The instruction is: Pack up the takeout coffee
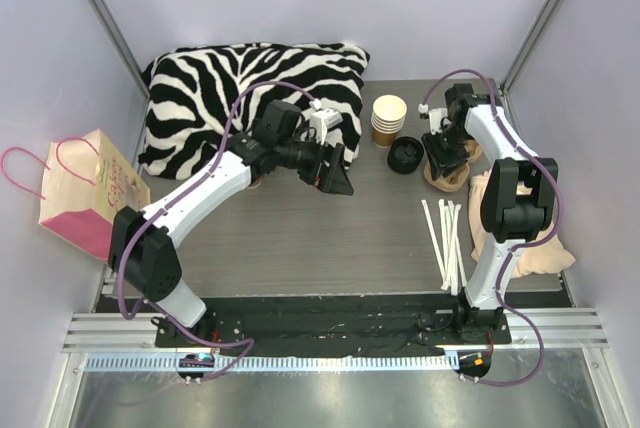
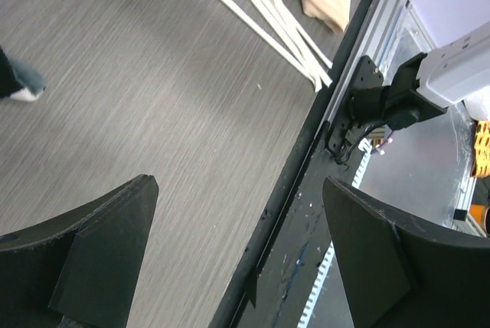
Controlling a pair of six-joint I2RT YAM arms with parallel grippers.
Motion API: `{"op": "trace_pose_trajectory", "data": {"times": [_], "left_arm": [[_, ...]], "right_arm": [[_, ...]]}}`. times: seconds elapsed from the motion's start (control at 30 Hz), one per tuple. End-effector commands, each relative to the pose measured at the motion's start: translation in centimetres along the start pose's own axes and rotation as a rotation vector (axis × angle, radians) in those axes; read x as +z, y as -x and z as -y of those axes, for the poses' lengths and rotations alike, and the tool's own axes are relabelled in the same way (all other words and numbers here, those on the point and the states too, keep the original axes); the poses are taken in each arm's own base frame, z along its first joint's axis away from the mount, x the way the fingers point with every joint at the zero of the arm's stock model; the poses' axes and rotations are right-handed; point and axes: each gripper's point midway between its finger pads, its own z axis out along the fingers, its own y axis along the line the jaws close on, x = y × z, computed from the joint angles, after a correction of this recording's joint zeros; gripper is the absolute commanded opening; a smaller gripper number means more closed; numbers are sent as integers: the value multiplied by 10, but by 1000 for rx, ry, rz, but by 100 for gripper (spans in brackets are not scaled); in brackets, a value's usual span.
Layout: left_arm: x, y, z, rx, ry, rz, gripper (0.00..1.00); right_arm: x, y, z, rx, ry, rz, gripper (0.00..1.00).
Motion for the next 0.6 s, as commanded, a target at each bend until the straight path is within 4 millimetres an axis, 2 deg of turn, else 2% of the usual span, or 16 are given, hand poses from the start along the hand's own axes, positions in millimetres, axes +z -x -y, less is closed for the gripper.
{"op": "trace_pose_trajectory", "data": {"times": [0.0,0.17,0.23,0.57], "left_arm": [[-2,31,14,52,-29,90,95],[3,28,14,48,-30,84,95],[4,27,15,49,-35,79,95],[9,24,16,47,-40,65,95]], "right_arm": [[-10,6,5,-72,-35,46,38],[-4,6,9,-78,-40,32,28],[-2,5,9,-82,-41,25,28],[0,-3,4,-100,-11,-6,41]]}}
